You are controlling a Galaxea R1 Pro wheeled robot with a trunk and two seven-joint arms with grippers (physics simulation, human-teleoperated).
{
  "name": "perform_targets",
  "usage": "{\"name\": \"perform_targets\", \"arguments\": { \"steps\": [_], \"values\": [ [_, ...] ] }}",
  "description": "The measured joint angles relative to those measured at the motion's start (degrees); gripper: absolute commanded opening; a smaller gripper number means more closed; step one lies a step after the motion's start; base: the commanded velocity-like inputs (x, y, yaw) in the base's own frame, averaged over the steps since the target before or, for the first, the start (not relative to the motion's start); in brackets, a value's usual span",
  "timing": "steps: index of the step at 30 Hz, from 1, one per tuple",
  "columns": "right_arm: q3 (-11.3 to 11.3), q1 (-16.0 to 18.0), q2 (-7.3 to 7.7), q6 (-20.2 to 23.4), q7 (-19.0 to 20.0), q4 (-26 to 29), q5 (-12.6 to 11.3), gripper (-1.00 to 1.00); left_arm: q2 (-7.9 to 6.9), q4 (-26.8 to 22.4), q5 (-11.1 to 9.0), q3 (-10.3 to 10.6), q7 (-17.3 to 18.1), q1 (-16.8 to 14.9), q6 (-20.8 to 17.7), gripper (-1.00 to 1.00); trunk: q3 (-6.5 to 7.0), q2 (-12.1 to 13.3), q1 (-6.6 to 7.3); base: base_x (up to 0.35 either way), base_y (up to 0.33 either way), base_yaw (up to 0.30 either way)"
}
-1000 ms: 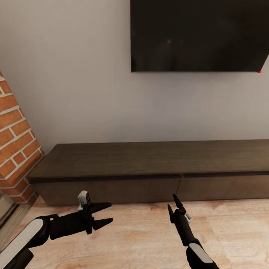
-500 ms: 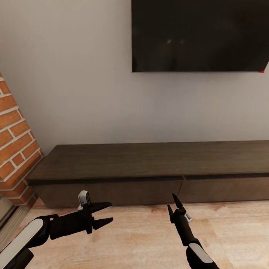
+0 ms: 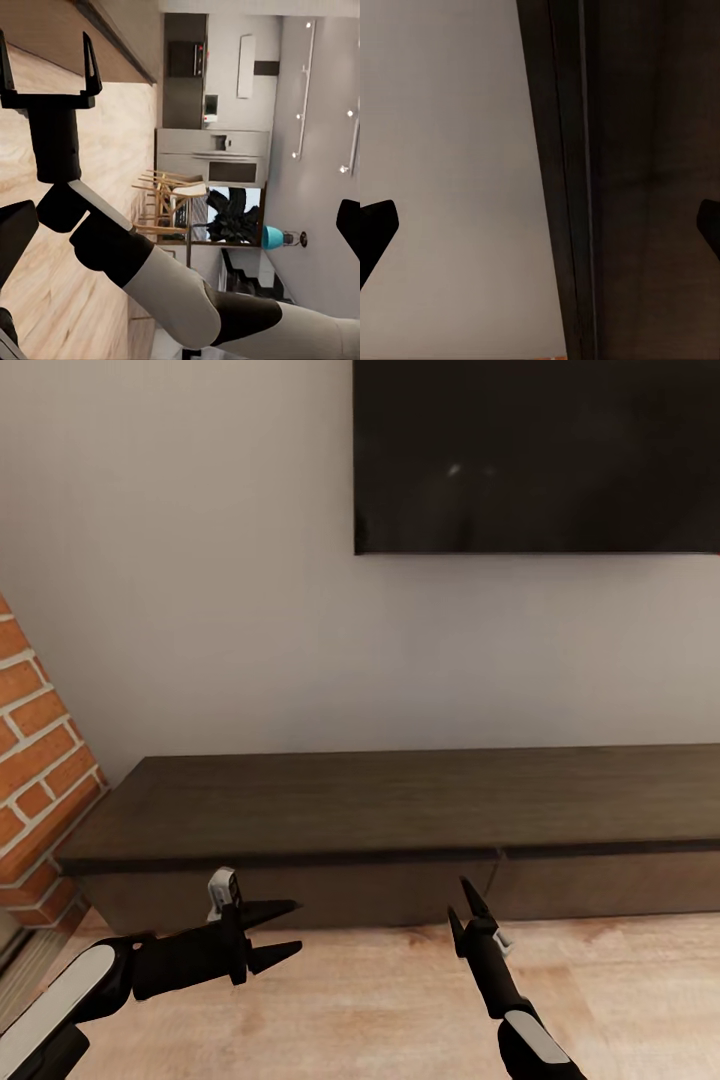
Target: Place each of the two pumpkins and all three candles from the living room inside a cabinet in the living room (use any cabinet), then make sure every cabinet is closed, and position the cauldron so it is next to a table in the living room.
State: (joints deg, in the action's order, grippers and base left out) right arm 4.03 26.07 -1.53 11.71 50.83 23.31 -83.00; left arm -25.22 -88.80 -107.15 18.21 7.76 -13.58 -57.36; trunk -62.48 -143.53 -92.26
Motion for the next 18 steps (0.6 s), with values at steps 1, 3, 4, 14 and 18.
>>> {"name": "perform_targets", "arguments": {
  "steps": [1, 3, 4, 14, 18],
  "values": [
    [-0.02, 0.0, 0.0, 0.0, 0.0, 0.0, 0.0, 1.0, 0.02, 0.0, 0.0, -0.05, 0.0, 0.0, -0.01, 1.0, 0.0, 0.0, 0.0, 0.178, 0.036, 0.0],
    [-0.01, 0.0, 0.0, 0.0, 0.0, 0.0, 0.01, 1.0, -0.01, 0.0, 0.0, -0.08, 0.0, 0.0, 0.01, 1.0, 0.0, 0.0, -0.01, 0.099, 0.019, 0.0],
    [-0.04, 0.0, 0.0, 0.0, 0.0, 0.0, 0.01, 1.0, 0.0, 0.03, 0.0, -0.09, 0.0, 0.0, 0.0, 1.0, 0.0, 0.0, -0.01, 0.045, 0.008, 0.0],
    [-0.09, 0.0, 0.0, -0.08, 0.0, 0.0, 0.01, 1.0, 0.0, 0.03, 0.0, -0.24, 0.0, 0.0, 0.07, 1.0, 0.0, 0.0, -0.01, 0.146, 0.001, 0.0],
    [-0.09, 0.0, 0.0, -0.09, 0.0, 0.0, 0.01, 1.0, -0.03, -0.02, -0.01, -0.27, 0.0, 0.0, 0.08, 1.0, 0.0, 0.0, -0.02, 0.016, 0.0, 0.0]
  ]
}}
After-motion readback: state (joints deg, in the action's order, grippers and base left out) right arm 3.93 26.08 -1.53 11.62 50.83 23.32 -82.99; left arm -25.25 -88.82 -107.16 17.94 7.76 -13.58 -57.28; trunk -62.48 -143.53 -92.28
